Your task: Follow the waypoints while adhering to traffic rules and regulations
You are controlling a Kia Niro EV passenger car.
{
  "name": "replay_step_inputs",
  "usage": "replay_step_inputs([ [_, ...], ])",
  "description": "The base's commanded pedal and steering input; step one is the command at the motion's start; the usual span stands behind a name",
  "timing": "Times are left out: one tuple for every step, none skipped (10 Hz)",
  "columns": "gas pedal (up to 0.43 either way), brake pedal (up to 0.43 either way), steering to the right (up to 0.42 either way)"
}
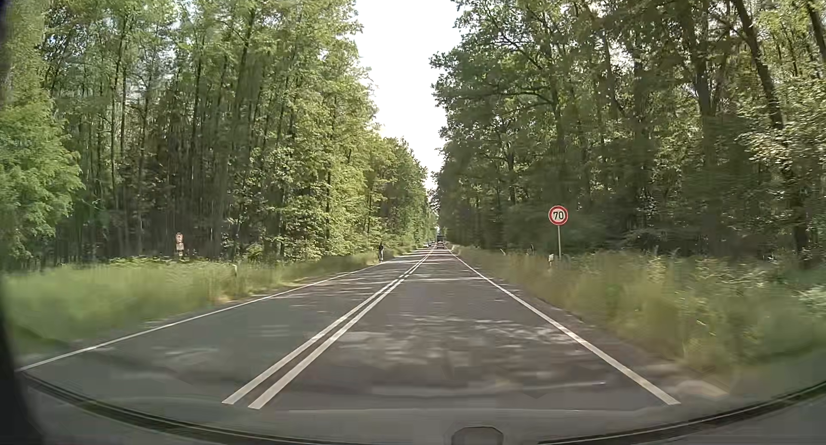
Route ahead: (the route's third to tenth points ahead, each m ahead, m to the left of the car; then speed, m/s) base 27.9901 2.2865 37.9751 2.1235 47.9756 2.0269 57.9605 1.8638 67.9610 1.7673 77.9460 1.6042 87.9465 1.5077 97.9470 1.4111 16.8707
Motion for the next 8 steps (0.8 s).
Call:
replay_step_inputs([
  [0.087, 0.037, 0.0],
  [0.087, 0.03, 0.0],
  [0.087, 0.037, 0.0],
  [0.087, 0.037, 0.0],
  [0.087, 0.03, 0.0],
  [0.087, 0.03, 0.0],
  [0.087, 0.037, -0.001],
  [0.087, 0.037, -0.001],
])
